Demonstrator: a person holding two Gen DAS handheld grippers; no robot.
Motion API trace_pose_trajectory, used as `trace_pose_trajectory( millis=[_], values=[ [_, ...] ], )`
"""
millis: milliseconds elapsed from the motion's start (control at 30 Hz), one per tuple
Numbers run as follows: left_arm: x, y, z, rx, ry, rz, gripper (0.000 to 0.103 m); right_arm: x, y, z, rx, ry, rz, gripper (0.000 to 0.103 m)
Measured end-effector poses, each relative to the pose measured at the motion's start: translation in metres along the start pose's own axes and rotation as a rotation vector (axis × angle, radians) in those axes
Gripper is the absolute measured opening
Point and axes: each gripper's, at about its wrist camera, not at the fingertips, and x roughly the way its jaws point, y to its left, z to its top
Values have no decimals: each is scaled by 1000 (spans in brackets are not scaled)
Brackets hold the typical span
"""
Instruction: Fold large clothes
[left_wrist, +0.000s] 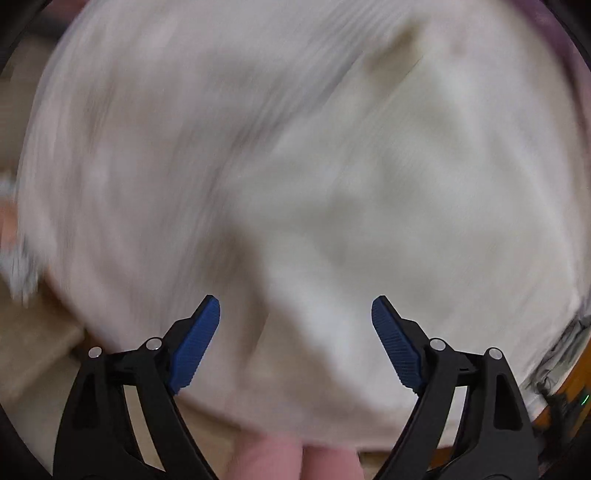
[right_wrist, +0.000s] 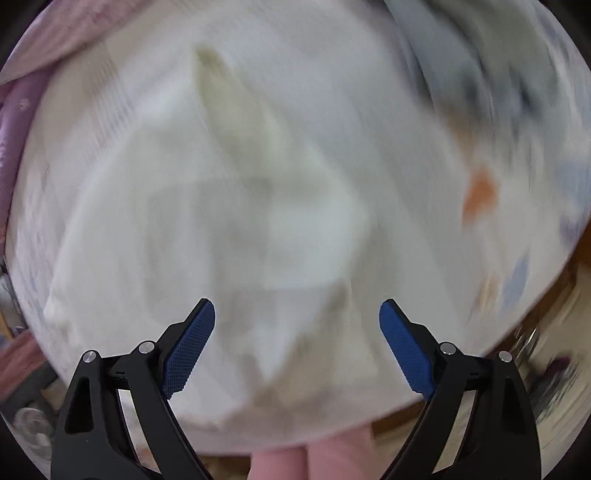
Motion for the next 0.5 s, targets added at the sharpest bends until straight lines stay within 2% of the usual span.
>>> trace_pose_trajectory(
  millis=[33, 100, 133, 200, 233, 267, 300, 333, 367, 400, 433, 500],
  values=[
    [14, 10, -12, -46, 55, -49, 85, 12, -9, -16, 50, 40, 42, 85],
    [41, 25, -27, -142, 134, -160, 83, 35, -19, -34, 134, 110, 157, 71],
    [49, 29, -30, -181, 151, -204, 81, 47, -23, -39, 177, 141, 210, 69],
    [59, 34, -29, -252, 131, -344, 69, 68, -25, -42, 259, 152, 272, 61],
    [60, 35, -26, -270, 117, -370, 58, 72, -23, -41, 281, 135, 298, 58],
    [59, 35, -23, -285, 102, -387, 52, 73, -22, -40, 289, 120, 317, 48],
    [57, 34, -19, -286, 83, -404, 34, 73, -19, -38, 292, 108, 309, 42],
    [55, 32, -15, -266, 57, -404, 25, 73, -17, -37, 296, 105, 292, 39],
    [55, 30, -11, -244, 51, -393, 14, 66, -15, -40, 292, 75, 299, 17],
    [55, 30, -10, -238, 52, -395, 12, 60, -13, -42, 277, 41, 306, 5],
    [53, 31, -11, -239, 52, -397, 10, 51, -10, -46, 255, 15, 261, 5],
    [46, 38, -17, -232, 43, -407, 8, 44, -10, -53, 250, 0, 251, 4]
  ],
)
